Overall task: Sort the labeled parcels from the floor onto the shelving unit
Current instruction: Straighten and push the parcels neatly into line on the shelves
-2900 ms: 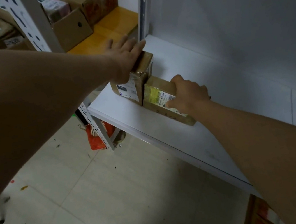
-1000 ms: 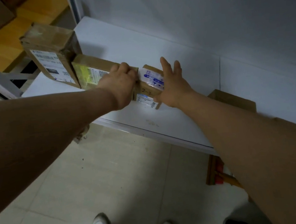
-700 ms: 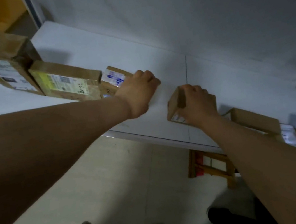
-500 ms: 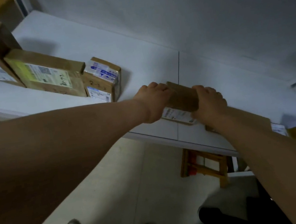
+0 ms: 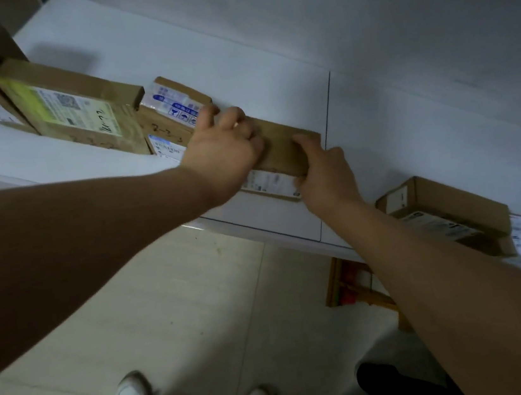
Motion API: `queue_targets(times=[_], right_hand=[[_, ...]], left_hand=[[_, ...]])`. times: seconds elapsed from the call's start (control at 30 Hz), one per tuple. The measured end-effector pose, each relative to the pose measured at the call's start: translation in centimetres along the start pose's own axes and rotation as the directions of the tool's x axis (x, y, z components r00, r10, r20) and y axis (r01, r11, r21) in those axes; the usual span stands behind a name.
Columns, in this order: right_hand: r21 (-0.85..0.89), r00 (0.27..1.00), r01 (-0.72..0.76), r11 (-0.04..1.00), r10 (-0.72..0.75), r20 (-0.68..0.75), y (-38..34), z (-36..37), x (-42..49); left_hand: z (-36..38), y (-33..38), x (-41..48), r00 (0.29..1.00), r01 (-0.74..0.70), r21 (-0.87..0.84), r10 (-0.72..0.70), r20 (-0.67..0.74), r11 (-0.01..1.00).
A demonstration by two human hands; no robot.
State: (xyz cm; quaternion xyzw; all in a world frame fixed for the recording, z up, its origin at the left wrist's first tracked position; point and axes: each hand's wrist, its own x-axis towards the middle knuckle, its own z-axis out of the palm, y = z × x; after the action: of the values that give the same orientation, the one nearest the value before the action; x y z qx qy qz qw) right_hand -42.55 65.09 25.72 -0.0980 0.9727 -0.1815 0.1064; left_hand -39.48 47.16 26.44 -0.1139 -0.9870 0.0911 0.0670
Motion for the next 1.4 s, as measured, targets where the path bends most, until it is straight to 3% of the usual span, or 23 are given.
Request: queue_targets(times=[0.13, 0.23, 0.6, 0.83, 1.07, 1.4], right_hand=[[0.053, 1.000, 0.029, 0.998, -0.028, -0.007, -2.5, 0.8, 1.5], [0.030, 1.000, 0.008, 1.000, -0.007, -0.023, -3.0, 1.3, 2.2], [0.085, 0.997, 0.014, 0.996, -0.008, -0.071, -3.9, 1.7, 2.1], [0.067, 0.998, -0.041, 0.997, 0.044, -0.043, -1.3, -1.3, -2.0], [-0.056, 0.981, -0.188, 0.981, 0.184, -0.062, 6.5, -4.3, -7.1], [-0.180, 0.919, -0.357, 0.917, 0.310, -0.244, 16.3, -9.0, -9.1]], left_hand=[[0.4, -3.7, 0.5, 0.999, -0.017, 0.031, 0.016, 0.037, 0.999], [0.5, -5.2, 1.2, 0.996, -0.008, -0.042, 0.012, 0.091, 0.999], [0.1, -5.3, 1.2, 0.992, 0.004, -0.051, 0.002, 0.127, 0.999], [-3.6, 0.7, 2.7, 0.987, -0.122, -0.059, 0.128, 0.096, 0.991], [-6.1, 10.6, 4.6, 0.930, -0.315, -0.082, 0.325, 0.174, 0.945], [-5.0, 19.5, 6.6, 0.917, -0.285, -0.225, 0.333, 0.218, 0.932]])
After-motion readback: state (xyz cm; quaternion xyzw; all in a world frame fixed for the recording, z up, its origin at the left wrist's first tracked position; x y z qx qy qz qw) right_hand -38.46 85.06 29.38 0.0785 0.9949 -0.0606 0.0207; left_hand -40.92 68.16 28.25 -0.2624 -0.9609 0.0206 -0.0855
